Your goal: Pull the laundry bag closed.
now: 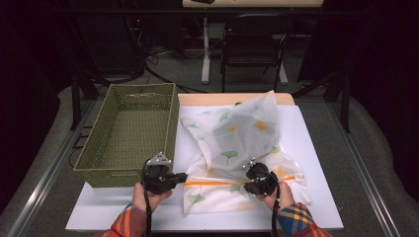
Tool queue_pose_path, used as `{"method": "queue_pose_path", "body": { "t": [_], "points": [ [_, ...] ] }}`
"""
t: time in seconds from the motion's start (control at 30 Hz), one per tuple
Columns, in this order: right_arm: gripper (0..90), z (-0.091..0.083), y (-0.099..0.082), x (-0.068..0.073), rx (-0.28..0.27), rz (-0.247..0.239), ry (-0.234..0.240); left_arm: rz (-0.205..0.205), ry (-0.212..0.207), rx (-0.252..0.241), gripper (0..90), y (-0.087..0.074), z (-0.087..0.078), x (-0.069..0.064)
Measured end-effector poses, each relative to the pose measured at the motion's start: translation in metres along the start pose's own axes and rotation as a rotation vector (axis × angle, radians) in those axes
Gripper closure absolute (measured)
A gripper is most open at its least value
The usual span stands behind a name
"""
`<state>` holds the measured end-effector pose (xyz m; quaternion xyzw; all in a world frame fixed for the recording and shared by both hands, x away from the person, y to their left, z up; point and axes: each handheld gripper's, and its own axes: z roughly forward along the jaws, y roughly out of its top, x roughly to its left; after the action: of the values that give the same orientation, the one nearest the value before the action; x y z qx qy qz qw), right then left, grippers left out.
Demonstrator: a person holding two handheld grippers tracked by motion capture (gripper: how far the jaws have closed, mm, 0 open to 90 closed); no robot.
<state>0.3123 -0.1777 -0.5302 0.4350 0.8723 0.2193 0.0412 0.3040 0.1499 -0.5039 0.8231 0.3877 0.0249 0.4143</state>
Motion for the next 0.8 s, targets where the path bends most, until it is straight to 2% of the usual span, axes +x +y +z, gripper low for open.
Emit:
{"method": "queue_pose_path", "body": {
  "t": [0.1, 0.17, 0.2, 0.23, 0.3, 0.67, 0.8],
  "points": [
    [90.0, -0.002, -0.003, -0.005, -0.004, -0.001, -0.004, -0.001, 0.002, 0.001, 89.4, 0.0, 0.0, 0.0],
    [90.0, -0.004, -0.004, -0.005, 0.003, 0.03, -0.013, 0.001, 0.004, -0.002, 89.4, 0.0, 0.0, 0.001],
    [90.0, -0.004, -0.005, -0.008, -0.008, 0.009, -0.016, -0.002, 0.003, -0.002, 89.4, 0.0, 0.0, 0.001],
    [90.0, -0.005, -0.005, -0.008, -0.004, 0.029, -0.015, -0.002, 0.004, -0.003, 89.4, 0.0, 0.0, 0.001],
    [90.0, -0.005, -0.007, -0.011, -0.006, 0.015, -0.022, -0.002, 0.005, -0.002, 89.4, 0.0, 0.0, 0.001],
    [90.0, -0.009, -0.013, -0.018, -0.003, 0.045, -0.04, -0.004, 0.007, 0.001, 89.4, 0.0, -0.001, 0.001],
    [90.0, -0.01, -0.013, -0.02, -0.005, 0.037, -0.044, -0.002, 0.011, 0.001, 89.4, 0.0, -0.001, 0.002]
  ]
}}
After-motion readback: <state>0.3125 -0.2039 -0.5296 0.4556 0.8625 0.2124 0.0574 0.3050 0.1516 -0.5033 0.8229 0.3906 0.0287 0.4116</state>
